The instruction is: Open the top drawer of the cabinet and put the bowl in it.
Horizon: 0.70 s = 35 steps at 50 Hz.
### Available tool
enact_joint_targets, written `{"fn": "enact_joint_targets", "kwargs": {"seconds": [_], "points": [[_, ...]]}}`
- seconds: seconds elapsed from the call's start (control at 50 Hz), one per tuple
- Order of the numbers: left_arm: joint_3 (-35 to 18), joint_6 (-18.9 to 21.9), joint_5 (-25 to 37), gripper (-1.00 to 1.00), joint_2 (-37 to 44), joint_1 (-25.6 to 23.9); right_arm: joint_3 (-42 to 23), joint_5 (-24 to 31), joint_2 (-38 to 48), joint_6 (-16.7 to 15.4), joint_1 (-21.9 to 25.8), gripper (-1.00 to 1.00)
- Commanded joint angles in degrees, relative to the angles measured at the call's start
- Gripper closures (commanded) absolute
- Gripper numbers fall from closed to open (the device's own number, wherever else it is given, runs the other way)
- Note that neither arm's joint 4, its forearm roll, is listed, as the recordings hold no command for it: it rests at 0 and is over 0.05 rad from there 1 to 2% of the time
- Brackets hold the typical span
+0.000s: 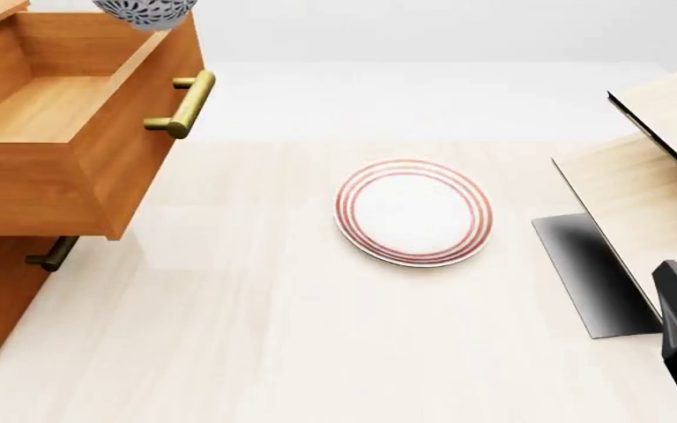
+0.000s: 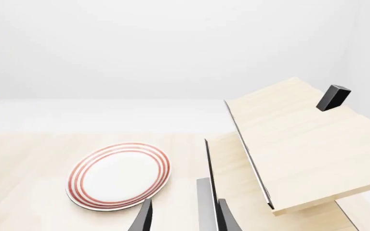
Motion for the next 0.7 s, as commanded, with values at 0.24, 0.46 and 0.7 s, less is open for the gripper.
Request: {"fn": "enact_joint_targets", "kwargs": {"seconds": [0.24, 0.46, 0.7], "points": [[5.93, -1.0, -1.3, 1.0, -5.02, 6.57, 0.06, 0.07, -0.14, 0.03, 0.01, -1.0], [10.8, -2.8, -3.83, 1.0, -7.02, 8.08, 0.06, 0.07, -0.15, 0.03, 0.0, -1.0], [12.91, -2.33, -4.56, 1.0, -8.58, 10.76, 0.06, 0.07, -0.14, 0.03, 0.01, -1.0]]}}
